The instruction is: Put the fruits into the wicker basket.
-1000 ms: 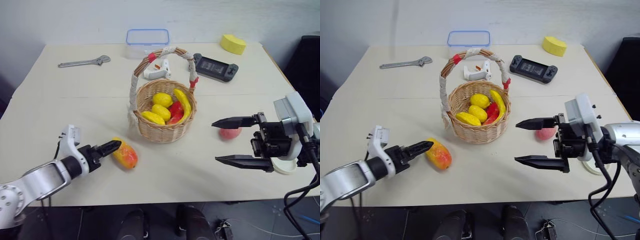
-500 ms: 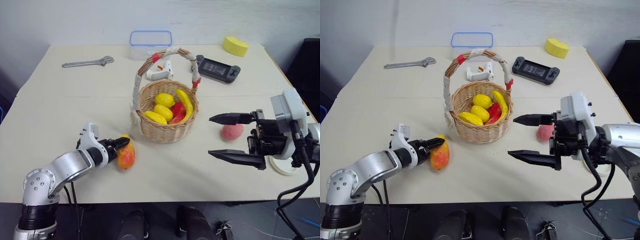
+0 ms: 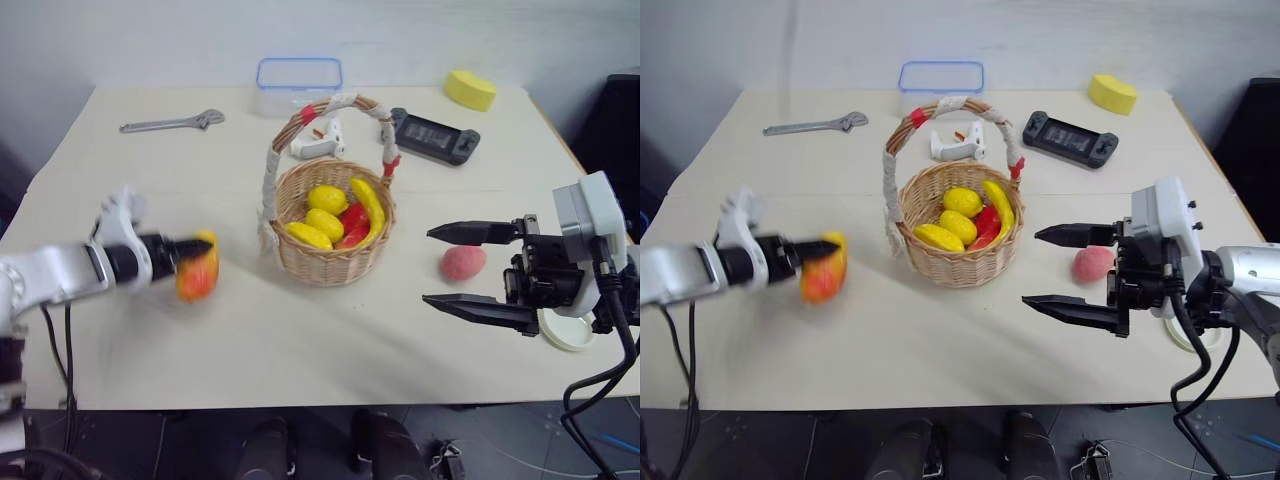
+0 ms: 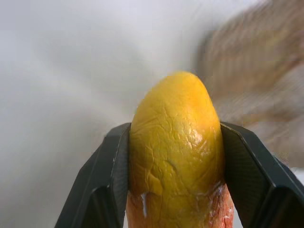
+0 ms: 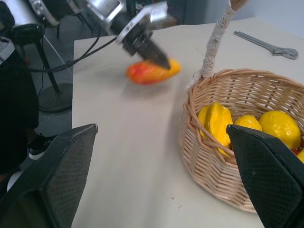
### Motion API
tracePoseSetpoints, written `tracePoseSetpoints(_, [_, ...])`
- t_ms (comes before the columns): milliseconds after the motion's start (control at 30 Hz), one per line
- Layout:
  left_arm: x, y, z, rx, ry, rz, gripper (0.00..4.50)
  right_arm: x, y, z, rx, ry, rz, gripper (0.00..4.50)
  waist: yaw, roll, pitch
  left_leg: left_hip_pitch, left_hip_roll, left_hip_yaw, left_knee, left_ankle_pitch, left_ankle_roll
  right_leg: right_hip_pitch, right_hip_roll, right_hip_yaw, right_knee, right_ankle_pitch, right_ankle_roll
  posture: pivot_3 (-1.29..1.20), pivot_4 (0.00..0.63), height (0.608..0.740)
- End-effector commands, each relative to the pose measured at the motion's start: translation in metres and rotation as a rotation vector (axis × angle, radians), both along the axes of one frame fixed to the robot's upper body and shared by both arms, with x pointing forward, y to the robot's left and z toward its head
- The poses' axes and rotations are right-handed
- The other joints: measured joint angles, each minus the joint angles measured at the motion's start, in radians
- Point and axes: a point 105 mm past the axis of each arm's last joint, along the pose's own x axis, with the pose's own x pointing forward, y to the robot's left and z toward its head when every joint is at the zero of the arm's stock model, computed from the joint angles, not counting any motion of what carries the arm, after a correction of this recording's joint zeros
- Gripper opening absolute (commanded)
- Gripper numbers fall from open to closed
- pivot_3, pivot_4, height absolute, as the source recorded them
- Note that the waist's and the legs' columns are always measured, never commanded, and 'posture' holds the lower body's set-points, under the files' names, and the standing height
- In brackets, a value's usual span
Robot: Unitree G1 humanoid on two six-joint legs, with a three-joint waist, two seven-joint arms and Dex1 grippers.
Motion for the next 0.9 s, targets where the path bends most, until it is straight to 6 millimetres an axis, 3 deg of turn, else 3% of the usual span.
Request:
tracePoseSetpoints(33, [0.012, -0.02, 0.039, -0.024, -0.152, -0.142, 2.35, 0.004, -0.003, 0.013, 0.058, -0.06, -0.043, 4.5, -0.001, 0.0, 0.0, -0.001, 0.0, 0.001, 0.0, 0.0, 0.0, 0.0, 0.001, 0.0, 0.0, 0.001, 0.002, 0.0, 0.15, 0.74])
tracePoseSetpoints(333, [0.072, -0.088, 0.084, 0.083, -0.456, -0.408, 2.35, 0.01, -0.008, 0.023, 0.111, -0.107, -0.133, 4.5, -0.01, -0.002, 0.0, -0.003, -0.001, 0.013, -0.004, -0.001, 0.0, -0.001, 0.006, -0.002, -0.008, 0.002, 0.004, 0.0, 0.15, 0.74])
tracePoseSetpoints(433, [0.081, -0.122, 0.09, 0.06, -0.512, -0.504, 2.35, 0.006, -0.008, 0.022, 0.112, -0.113, -0.153, 4.5, -0.01, -0.002, 0.0, -0.004, -0.001, 0.014, -0.005, -0.001, 0.0, -0.002, 0.007, -0.002, -0.011, 0.002, 0.004, 0.0, 0.15, 0.74])
tracePoseSetpoints(533, [0.081, -0.141, 0.084, 0.066, -0.508, -0.589, 2.35, 0.003, -0.01, 0.021, 0.111, -0.118, -0.176, 4.5, -0.014, -0.002, 0.0, -0.007, -0.001, 0.015, -0.006, -0.001, 0.001, -0.004, 0.007, -0.002, -0.013, 0.003, 0.005, 0.0, 0.15, 0.74])
tracePoseSetpoints(567, [0.082, -0.143, 0.08, 0.075, -0.494, -0.6, 2.35, 0.003, -0.01, 0.021, 0.112, -0.119, -0.185, 4.5, -0.016, -0.002, 0.0, -0.008, -0.001, 0.015, -0.006, -0.001, 0.001, -0.006, 0.007, -0.002, -0.013, 0.003, 0.005, 0.0, 0.15, 0.74])
tracePoseSetpoints(600, [0.082, -0.144, 0.077, 0.077, -0.48, -0.608, 3.07, 0.002, -0.011, 0.021, 0.112, -0.12, -0.193, 4.5, -0.018, -0.002, 0.0, -0.009, -0.001, 0.016, -0.006, -0.001, 0.001, -0.008, 0.007, -0.001, -0.012, 0.003, 0.005, 0.0, 0.15, 0.74])
tracePoseSetpoints(767, [0.082, -0.126, 0.068, 0.148, -0.468, -0.619, 4.49, -0.001, -0.014, 0.02, 0.117, -0.115, -0.227, 4.5, -0.02, -0.004, 0.002, -0.012, 0.0, 0.016, -0.004, 0.001, 0.001, -0.013, 0.007, 0.0, -0.006, 0.003, 0.005, 0.0, 0.15, 0.74])
tracePoseSetpoints(867, [0.081, -0.113, 0.069, 0.181, -0.491, -0.616, 4.49, 0.0, -0.017, 0.017, 0.115, -0.108, -0.247, 4.5, -0.019, -0.004, 0.002, -0.012, 0.0, 0.016, -0.003, 0.001, 0.001, -0.013, 0.005, 0.001, -0.004, 0.003, 0.005, 0.0, 0.15, 0.74])
tracePoseSetpoints(900, [0.078, -0.106, 0.078, 0.178, -0.546, -0.614, 4.49, 0.001, -0.02, 0.015, 0.11, -0.1, -0.269, 4.5, -0.017, -0.004, 0.002, -0.012, -0.001, 0.015, -0.002, 0.001, 0.001, -0.013, 0.005, 0.001, -0.004, 0.003, 0.005, 0.0, 0.15, 0.74])
